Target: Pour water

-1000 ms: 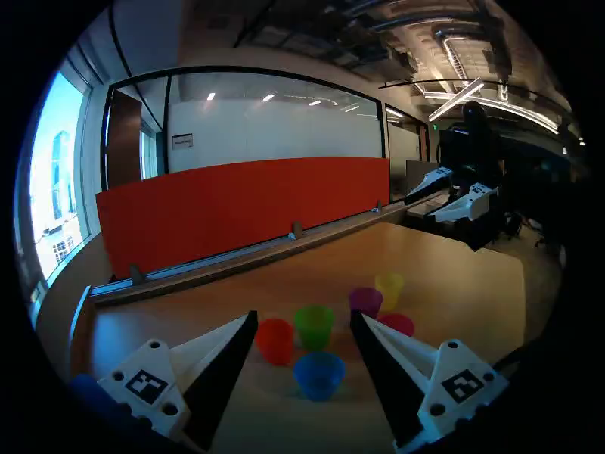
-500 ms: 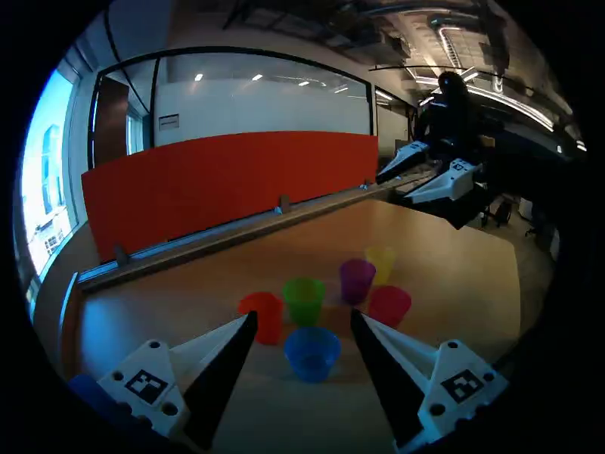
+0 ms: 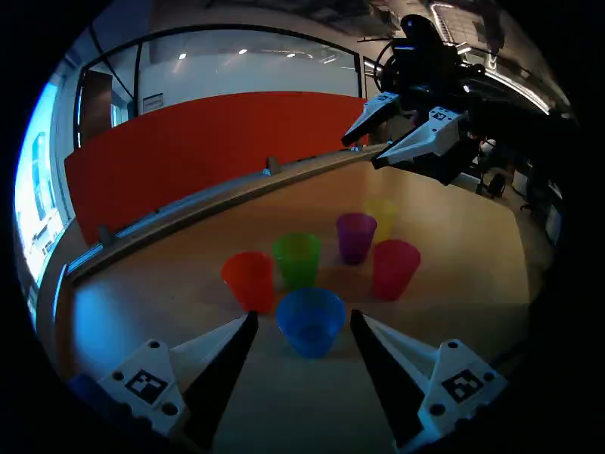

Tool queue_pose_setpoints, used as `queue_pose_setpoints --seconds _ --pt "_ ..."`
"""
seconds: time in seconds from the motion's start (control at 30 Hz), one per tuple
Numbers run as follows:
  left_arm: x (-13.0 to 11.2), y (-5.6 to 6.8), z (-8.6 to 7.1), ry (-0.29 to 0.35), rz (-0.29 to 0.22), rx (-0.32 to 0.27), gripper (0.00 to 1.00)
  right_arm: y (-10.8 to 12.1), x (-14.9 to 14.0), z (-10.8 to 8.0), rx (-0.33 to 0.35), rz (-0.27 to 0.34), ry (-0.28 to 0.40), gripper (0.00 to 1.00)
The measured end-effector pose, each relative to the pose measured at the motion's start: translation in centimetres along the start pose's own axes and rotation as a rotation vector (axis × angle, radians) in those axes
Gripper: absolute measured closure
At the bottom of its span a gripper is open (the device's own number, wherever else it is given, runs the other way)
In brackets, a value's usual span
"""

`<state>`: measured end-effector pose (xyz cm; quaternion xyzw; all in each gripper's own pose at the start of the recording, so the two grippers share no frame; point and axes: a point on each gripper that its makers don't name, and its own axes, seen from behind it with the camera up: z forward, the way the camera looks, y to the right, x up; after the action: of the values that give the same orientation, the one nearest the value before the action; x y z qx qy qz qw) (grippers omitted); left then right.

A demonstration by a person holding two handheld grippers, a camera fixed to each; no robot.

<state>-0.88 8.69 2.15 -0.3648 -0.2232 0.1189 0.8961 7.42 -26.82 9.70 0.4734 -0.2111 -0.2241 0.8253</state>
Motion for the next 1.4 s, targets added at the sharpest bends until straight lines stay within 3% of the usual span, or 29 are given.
queue_pose_setpoints --seconds 0.57,1.4 --pt "-3.2 0.0 3.2 -0.085 0.014 -0.038 0.09 -0.4 -1.1 4.1 0.056 -0.029 -0.073 0.00" --pt "-3.9 0.7 6.3 -0.118 0.043 -0.064 0.09 -0.9 -2.7 7.4 0.079 -0.039 -0.152 0.00"
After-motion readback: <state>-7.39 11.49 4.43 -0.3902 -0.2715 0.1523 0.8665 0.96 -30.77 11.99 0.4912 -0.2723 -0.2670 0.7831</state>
